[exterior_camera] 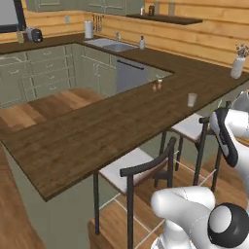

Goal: Take a straw from the drawer in front and place it inside the glass cup on the dining counter.

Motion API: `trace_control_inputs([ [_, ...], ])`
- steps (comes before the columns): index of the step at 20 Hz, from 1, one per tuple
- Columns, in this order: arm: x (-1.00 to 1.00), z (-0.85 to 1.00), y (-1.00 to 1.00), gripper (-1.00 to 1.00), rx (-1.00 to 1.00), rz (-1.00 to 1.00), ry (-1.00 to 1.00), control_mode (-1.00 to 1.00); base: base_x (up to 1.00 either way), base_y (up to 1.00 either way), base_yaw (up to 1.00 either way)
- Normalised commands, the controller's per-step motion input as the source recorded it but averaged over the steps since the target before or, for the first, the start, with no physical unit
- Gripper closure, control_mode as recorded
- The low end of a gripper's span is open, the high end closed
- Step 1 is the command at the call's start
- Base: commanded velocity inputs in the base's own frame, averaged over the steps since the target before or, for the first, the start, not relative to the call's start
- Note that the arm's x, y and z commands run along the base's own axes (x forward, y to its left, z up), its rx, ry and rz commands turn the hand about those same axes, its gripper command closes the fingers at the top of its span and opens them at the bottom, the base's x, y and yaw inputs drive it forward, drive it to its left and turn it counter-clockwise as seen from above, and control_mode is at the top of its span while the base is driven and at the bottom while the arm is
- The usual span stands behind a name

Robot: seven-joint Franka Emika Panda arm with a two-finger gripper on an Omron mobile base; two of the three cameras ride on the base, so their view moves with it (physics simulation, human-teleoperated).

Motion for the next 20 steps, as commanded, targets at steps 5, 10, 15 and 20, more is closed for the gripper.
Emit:
trace_control_inputs([
  [5,0.00,0.00,0.00,1.00,0.00,0.00,0.00,1.00,0.24,-0.96,0.36],
  [10,0.00,0.00,0.00,1.00,0.00,0.00,0.00,1.00,0.12,-1.00,0.26],
  [15,0.00,0.00,0.00,1.00,0.00,0.00,0.00,1.00,0.15,-1.00,0.12],
  [20,0.00,0.00,0.00,1.00,0.00,0.00,0.00,1.00,0.23,-1.00,0.23],
])
